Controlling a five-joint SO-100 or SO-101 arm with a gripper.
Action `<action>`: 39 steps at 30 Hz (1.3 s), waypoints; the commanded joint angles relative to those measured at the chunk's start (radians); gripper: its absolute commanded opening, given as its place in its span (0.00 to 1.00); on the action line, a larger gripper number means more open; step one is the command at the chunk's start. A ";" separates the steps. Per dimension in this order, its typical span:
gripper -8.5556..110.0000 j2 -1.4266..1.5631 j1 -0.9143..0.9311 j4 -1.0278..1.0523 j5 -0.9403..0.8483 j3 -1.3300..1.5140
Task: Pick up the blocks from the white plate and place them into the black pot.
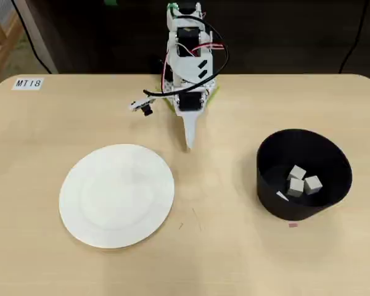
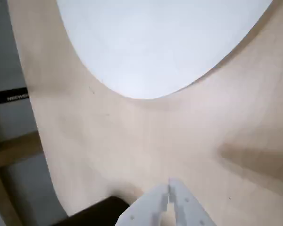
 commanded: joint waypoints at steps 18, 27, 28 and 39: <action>0.08 0.003 -0.014 -0.014 -0.003 -0.005; 0.07 0.003 -0.014 -0.014 -0.003 -0.005; 0.06 0.003 -0.014 -0.014 -0.003 -0.005; 0.06 0.003 -0.014 -0.014 -0.003 -0.005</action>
